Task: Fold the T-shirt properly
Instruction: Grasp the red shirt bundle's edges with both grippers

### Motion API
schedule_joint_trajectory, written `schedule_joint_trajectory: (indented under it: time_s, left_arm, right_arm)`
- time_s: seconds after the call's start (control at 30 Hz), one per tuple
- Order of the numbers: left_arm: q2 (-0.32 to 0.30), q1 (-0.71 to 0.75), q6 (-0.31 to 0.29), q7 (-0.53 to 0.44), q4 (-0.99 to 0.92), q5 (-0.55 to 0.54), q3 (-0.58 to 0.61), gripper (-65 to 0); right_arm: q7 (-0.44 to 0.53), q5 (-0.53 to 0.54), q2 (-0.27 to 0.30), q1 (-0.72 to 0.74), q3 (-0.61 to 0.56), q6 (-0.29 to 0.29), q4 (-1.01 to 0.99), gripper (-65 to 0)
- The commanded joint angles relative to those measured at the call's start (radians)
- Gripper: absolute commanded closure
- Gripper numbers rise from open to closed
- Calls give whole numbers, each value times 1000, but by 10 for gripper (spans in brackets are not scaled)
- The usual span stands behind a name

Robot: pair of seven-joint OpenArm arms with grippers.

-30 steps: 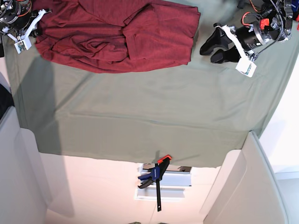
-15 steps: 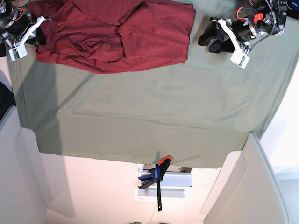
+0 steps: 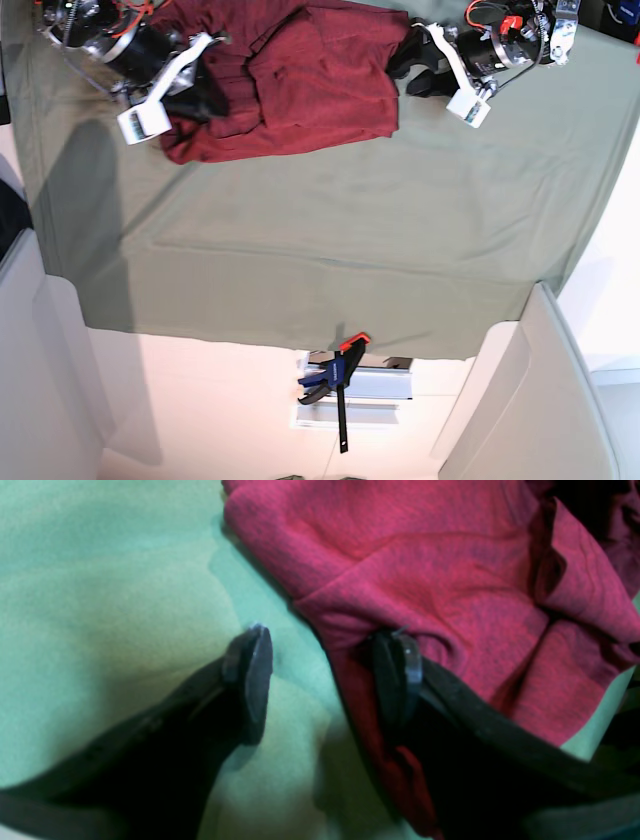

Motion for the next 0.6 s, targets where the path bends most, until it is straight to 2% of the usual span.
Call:
schedule_joint_trajectory:
  time_s: [0.0, 0.17, 0.33, 0.47, 0.57]
  left_arm:
    - [-11, -3, -9, 13, 7, 2, 0, -356]
    - [-11, -2, -9, 13, 7, 2, 0, -356]
    - [-11, -2, -9, 13, 7, -6, 0, -356]
    - [-11, -3, -9, 16, 7, -37, 0, -356]
    - [-11, -3, -9, 17, 7, -58, 0, -356]
  right_arm:
    - [24, 6, -14, 13, -28, 7, 19, 0]
    - [43, -93, -102, 13, -173, 6, 19, 0]
    - [77, -203, -180, 14, -270, 3, 1, 0]
    - [91, -264, -208, 43, -310, 3, -41, 0]
    - [92, -259, -211, 82, -316, 3, -95, 0]
